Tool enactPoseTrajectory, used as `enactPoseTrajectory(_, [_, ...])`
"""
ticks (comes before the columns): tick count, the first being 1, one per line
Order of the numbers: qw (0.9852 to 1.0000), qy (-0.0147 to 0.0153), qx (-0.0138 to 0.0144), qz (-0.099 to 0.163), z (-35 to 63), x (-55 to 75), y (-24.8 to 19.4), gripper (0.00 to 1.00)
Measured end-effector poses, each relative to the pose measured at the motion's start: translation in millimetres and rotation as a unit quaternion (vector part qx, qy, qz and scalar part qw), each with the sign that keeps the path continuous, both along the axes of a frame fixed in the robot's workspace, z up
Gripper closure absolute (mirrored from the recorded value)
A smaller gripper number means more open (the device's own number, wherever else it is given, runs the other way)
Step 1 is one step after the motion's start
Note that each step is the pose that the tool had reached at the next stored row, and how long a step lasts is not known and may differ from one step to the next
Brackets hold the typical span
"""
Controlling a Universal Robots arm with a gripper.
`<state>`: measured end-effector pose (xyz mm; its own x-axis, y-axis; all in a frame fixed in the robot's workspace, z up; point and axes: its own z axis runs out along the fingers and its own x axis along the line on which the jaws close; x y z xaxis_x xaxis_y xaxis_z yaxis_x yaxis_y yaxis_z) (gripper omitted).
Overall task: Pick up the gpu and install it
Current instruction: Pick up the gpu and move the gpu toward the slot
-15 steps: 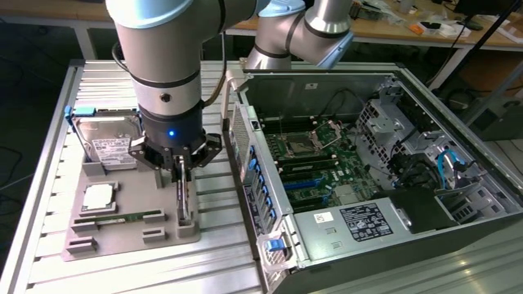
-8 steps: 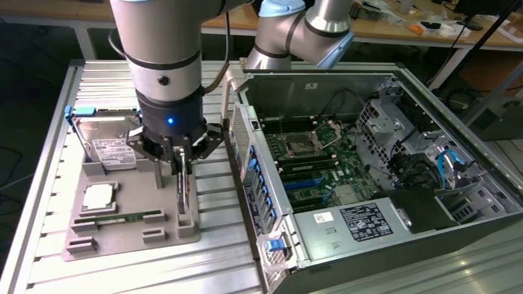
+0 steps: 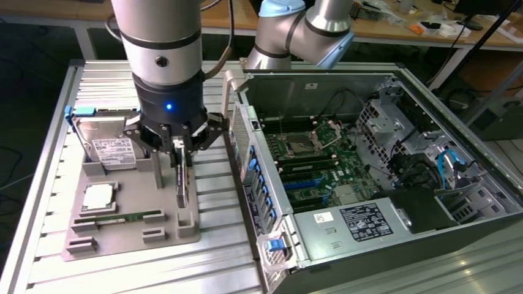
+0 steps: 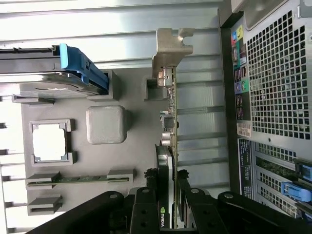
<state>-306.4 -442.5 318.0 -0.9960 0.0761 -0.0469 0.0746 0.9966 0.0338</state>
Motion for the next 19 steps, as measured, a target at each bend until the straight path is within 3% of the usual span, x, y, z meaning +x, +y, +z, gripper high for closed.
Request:
enactPoseTrajectory(11, [1.0, 0.0, 0.0, 0.0, 36.5, 0.0, 0.0, 0.73])
enactPoseTrajectory(19, [1.0, 0.0, 0.0, 0.0, 70.0, 0.0, 0.0, 0.73])
